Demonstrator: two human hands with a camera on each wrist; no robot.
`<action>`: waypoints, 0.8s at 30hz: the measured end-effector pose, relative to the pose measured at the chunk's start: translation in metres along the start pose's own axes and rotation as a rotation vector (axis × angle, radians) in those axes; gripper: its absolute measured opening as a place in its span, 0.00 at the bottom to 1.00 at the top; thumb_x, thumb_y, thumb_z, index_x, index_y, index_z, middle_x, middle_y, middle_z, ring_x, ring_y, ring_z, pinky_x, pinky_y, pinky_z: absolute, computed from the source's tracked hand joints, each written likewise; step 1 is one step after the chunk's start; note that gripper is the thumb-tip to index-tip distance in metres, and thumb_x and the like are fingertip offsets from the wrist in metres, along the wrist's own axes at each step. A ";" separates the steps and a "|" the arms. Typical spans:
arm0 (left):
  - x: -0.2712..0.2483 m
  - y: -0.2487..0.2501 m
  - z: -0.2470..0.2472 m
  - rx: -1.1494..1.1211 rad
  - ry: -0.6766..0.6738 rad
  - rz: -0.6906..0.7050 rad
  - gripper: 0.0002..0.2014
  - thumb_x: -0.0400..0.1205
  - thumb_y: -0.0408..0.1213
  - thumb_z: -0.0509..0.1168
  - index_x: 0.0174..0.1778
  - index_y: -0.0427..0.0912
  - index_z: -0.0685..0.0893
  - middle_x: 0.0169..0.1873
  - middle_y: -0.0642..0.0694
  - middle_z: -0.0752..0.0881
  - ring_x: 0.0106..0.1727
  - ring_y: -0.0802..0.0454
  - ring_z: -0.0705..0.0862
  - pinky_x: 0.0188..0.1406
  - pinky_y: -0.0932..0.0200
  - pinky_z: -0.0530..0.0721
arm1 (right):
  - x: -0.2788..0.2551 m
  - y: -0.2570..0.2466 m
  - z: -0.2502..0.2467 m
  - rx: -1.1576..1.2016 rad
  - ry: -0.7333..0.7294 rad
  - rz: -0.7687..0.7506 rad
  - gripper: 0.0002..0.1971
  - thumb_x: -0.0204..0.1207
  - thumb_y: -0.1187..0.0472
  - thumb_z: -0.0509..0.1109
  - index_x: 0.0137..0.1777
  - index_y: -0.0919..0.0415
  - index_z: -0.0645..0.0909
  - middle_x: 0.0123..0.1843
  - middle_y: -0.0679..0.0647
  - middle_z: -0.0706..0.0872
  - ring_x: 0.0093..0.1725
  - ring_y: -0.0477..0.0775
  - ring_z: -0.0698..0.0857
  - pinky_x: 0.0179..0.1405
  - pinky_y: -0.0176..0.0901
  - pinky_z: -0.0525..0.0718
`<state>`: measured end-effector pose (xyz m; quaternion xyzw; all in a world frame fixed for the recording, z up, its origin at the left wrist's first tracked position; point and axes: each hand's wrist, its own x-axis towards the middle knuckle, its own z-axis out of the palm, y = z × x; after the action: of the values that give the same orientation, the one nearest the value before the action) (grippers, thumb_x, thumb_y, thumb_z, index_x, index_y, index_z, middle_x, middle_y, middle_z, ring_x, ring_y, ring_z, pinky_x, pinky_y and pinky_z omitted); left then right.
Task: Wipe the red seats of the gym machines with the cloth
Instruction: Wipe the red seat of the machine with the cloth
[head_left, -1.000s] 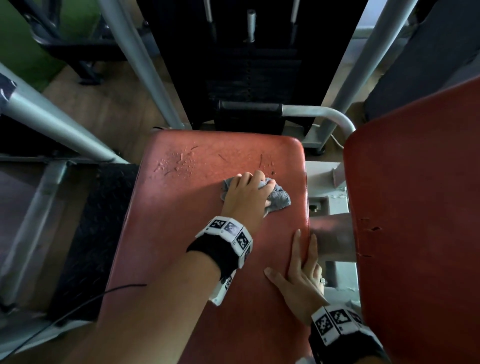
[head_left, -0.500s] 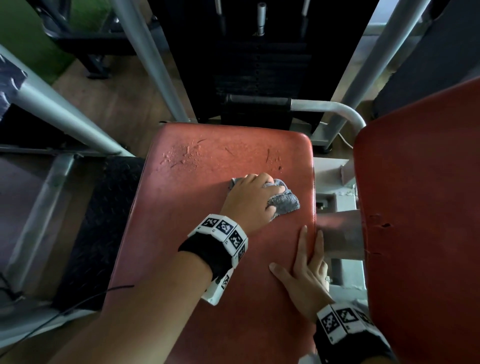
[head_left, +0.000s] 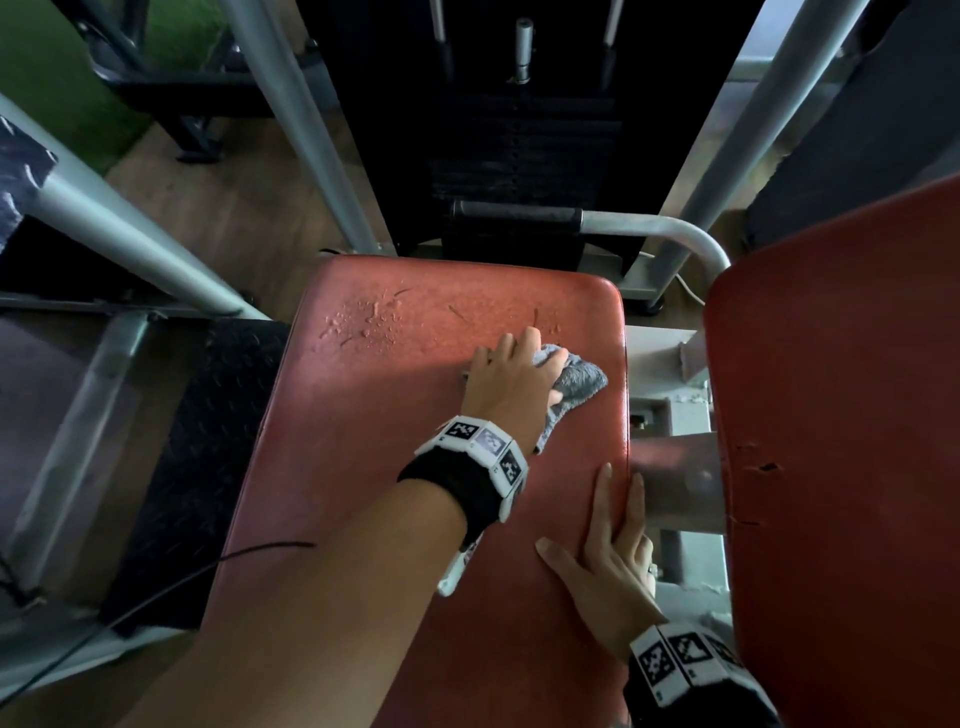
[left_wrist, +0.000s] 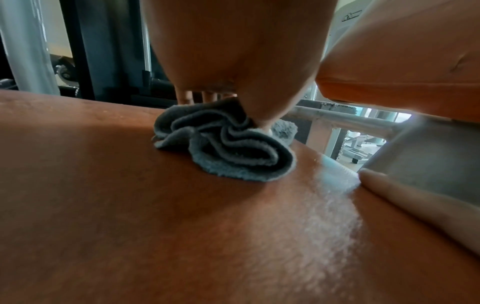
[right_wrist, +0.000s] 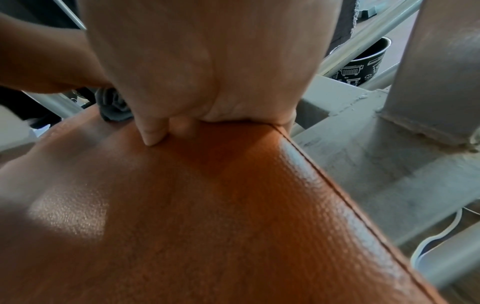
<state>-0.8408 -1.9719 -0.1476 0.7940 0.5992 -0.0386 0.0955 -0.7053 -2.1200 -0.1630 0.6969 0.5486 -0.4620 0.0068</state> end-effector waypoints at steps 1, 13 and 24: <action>0.001 0.003 -0.001 0.000 -0.001 -0.024 0.24 0.87 0.49 0.58 0.80 0.53 0.66 0.77 0.42 0.66 0.72 0.42 0.68 0.69 0.42 0.68 | 0.000 0.000 0.000 0.001 0.003 0.001 0.52 0.73 0.32 0.64 0.68 0.25 0.14 0.75 0.39 0.15 0.80 0.68 0.54 0.72 0.62 0.66; -0.018 0.012 0.006 0.006 0.026 -0.089 0.28 0.86 0.52 0.58 0.81 0.48 0.63 0.74 0.43 0.66 0.69 0.43 0.69 0.64 0.44 0.69 | -0.001 0.000 -0.002 0.005 -0.010 -0.006 0.52 0.74 0.33 0.64 0.69 0.27 0.15 0.75 0.40 0.14 0.81 0.67 0.52 0.71 0.61 0.66; -0.019 0.006 0.013 -0.061 0.092 -0.006 0.25 0.81 0.45 0.68 0.75 0.50 0.75 0.66 0.48 0.77 0.62 0.44 0.77 0.59 0.44 0.73 | 0.001 0.000 -0.001 -0.001 -0.025 -0.007 0.52 0.74 0.32 0.63 0.69 0.27 0.15 0.73 0.38 0.12 0.81 0.66 0.51 0.74 0.62 0.64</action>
<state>-0.8397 -1.9939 -0.1568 0.7897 0.6064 0.0161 0.0920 -0.7043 -2.1188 -0.1632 0.6890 0.5511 -0.4706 0.0122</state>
